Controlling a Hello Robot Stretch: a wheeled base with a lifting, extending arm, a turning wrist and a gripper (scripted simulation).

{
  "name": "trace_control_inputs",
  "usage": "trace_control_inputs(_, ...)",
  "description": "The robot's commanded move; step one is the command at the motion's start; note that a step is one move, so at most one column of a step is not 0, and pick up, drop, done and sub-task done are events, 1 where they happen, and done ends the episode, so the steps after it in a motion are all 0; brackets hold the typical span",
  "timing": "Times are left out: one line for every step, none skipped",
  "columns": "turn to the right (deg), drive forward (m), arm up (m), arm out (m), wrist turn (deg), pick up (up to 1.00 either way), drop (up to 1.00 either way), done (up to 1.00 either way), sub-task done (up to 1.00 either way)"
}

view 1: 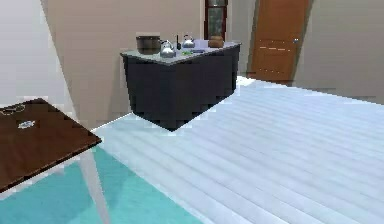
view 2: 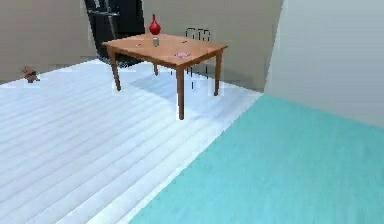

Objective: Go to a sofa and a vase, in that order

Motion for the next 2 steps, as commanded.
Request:
trace_control_inputs(0.0,0.6,0.0,0.0,0.0,0.0,0.0,0.0,0.0)
trace_control_inputs(-45.0,0.0,0.0,0.0,0.0,0.0,0.0,0.0,0.0)
